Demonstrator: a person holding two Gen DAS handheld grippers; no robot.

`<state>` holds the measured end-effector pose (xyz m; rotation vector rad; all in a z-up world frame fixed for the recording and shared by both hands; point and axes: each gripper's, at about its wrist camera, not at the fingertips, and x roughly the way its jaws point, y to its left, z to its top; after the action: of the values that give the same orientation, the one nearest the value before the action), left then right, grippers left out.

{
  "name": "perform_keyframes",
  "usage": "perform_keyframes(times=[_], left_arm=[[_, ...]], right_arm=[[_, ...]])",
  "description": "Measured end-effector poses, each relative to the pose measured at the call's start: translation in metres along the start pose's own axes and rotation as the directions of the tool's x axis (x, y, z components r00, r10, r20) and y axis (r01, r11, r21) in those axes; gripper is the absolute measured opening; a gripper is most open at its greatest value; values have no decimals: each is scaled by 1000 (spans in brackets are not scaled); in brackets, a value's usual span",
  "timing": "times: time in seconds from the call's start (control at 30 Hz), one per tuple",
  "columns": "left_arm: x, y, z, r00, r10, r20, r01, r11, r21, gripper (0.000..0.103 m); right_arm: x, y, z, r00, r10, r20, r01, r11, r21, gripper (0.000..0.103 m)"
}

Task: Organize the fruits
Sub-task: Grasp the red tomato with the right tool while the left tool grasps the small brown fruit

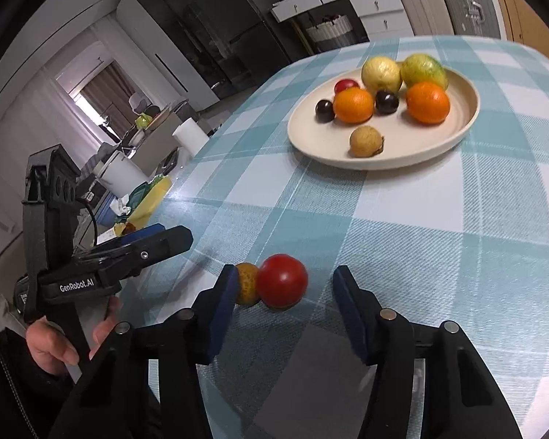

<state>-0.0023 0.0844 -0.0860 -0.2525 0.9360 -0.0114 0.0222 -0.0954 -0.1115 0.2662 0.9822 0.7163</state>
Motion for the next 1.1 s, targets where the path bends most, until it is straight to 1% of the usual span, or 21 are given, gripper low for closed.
perform_keyframes(times=[0.07, 0.13, 0.2, 0.4, 0.57, 0.73, 0.93, 1.03, 1.1], left_arm=[[1, 2, 1, 1000, -2, 1, 2, 1000, -5, 102], [2, 3, 1, 1000, -3, 0, 3, 1000, -7, 102], [2, 3, 1, 1000, -3, -6, 3, 1000, -10, 102], [6, 3, -1, 1000, -11, -22, 11, 1000, -16, 102], [6, -1, -3, 999, -33, -25, 33, 999, -10, 102], [5, -6, -6, 996, -77, -35, 77, 997, -10, 102], [10, -23, -9, 991, -112, -70, 114, 993, 31, 102], [14, -32, -12, 982, -154, -105, 159, 986, 40, 102], [18, -39, -14, 979, -161, -122, 169, 984, 56, 99]], right_arm=[[2, 0, 0, 1000, 13, -5, -13, 1000, 3, 49], [5, 0, 0, 1000, 30, -8, -30, 999, 16, 33], [8, -1, 0, 999, 34, -17, -34, 999, 20, 31], [3, -3, 0, 999, 32, 12, -33, 999, 35, 30], [-6, -9, 2, 999, 17, 41, -19, 999, 47, 30], [-14, -18, 2, 998, 9, 61, -13, 998, 69, 30], [-25, -24, 3, 996, 5, 86, -12, 997, 82, 30], [-30, -30, 2, 996, 6, 94, -15, 995, 95, 30], [-32, -33, 1, 995, 13, 98, -24, 994, 105, 30]])
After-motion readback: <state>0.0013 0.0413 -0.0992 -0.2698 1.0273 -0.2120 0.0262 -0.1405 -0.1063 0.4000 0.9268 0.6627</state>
